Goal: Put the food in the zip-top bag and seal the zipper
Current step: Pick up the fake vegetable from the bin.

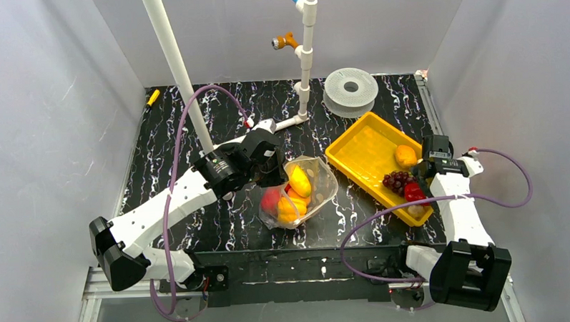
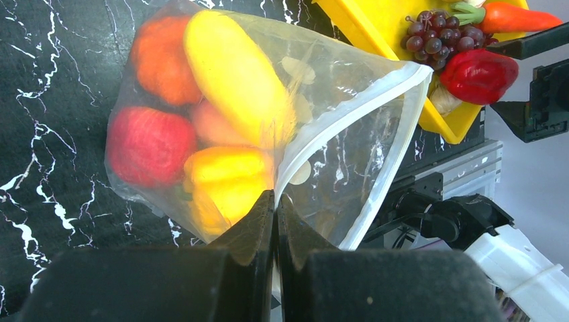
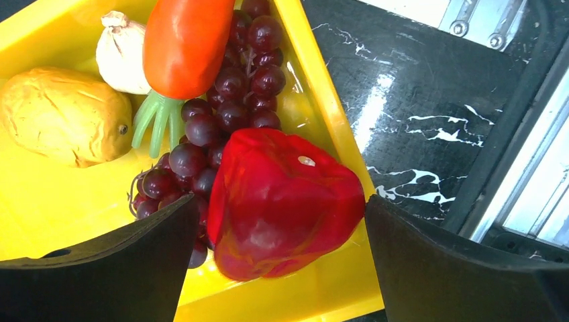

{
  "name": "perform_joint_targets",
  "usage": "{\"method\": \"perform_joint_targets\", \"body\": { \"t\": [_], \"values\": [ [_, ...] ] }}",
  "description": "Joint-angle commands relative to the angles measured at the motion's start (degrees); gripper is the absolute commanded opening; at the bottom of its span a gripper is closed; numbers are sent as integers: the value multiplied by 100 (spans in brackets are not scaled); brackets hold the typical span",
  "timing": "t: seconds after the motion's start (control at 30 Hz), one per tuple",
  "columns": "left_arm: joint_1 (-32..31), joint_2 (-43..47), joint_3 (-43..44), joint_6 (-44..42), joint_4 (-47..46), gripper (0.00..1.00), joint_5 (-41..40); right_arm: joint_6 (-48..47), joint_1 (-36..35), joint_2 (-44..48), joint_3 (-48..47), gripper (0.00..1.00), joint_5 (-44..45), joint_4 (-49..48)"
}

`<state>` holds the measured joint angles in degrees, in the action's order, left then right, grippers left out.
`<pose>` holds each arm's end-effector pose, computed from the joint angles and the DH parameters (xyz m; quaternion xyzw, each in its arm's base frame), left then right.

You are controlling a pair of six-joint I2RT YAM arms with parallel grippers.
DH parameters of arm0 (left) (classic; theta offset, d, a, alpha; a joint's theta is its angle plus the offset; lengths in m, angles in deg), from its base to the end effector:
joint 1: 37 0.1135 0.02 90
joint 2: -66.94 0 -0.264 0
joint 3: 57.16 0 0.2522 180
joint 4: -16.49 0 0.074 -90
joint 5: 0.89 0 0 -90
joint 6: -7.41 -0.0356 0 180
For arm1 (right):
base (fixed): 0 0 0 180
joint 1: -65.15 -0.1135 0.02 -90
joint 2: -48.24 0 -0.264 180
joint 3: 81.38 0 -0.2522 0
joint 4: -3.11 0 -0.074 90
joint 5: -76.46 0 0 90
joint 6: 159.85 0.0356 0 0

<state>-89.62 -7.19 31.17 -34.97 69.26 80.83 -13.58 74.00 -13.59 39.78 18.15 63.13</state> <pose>0.1727 -0.2176 0.3612 0.0079 0.8991 -0.2904 0.3274 0.1894 -0.0484 0.2401 0.5571 0.7541 -0.1528 0.3123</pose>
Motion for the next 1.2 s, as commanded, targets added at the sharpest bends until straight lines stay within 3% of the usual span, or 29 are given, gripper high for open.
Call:
{"method": "perform_joint_targets", "body": {
  "t": [0.0,1.03,1.17],
  "values": [
    [25,140,-2,-8,20,0,13,84,29,-179,60,98,-250,-503],
    [29,18,66,-25,-4,0,64,-100,29,-1249,186,98,-820,-1064],
    [31,-28,96,-55,15,0,78,-175,29,-1109,227,91,-861,-1129]
  ]
}}
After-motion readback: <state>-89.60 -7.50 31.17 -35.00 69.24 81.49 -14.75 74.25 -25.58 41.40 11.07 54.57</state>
